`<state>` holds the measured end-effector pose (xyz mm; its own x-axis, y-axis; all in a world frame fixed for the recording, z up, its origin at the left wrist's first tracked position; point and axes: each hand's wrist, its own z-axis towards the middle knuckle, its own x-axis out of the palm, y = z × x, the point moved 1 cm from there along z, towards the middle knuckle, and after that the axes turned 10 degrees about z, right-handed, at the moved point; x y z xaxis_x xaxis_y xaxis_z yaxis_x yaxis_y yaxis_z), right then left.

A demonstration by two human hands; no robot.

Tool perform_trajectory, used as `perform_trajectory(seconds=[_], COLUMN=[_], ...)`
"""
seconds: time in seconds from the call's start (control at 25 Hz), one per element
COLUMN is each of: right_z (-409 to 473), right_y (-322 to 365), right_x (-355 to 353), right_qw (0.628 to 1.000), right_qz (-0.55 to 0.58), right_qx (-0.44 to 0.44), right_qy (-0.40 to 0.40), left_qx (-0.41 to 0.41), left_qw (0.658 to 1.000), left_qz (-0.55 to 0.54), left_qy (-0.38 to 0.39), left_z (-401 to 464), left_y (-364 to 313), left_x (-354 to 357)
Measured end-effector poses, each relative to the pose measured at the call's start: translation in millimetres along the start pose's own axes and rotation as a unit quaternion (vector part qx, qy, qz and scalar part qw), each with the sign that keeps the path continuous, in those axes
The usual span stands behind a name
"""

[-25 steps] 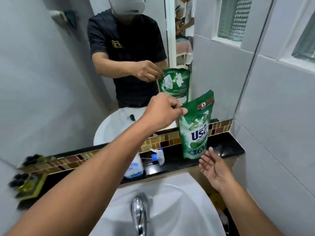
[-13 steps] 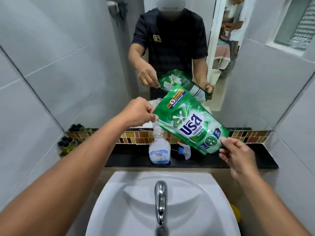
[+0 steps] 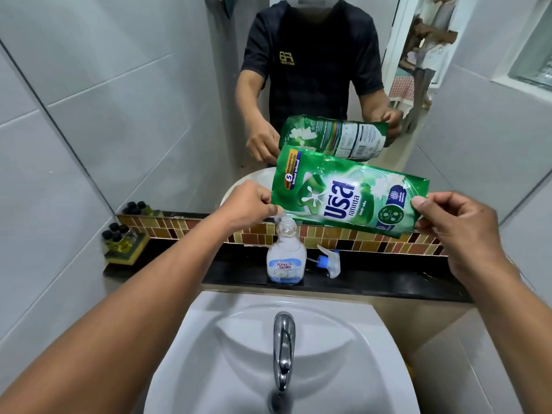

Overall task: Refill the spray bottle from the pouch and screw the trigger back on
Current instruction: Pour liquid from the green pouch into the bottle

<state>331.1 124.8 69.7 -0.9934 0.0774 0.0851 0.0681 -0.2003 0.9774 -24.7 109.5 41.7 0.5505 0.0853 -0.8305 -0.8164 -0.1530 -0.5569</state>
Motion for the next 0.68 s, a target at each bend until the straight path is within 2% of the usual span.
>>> perform_trajectory(seconds=[0.68], right_z=[17.8], right_y=[39.9], right_x=[6.0], right_qw=[0.99], right_qz=[-0.07], right_qx=[-0.098], right_qy=[0.076], left_qx=[-0.011], left_qw=[0.998], left_qz=[-0.059], left_qy=[-0.011], left_z=[5.1], left_y=[8.4], left_x=[9.1])
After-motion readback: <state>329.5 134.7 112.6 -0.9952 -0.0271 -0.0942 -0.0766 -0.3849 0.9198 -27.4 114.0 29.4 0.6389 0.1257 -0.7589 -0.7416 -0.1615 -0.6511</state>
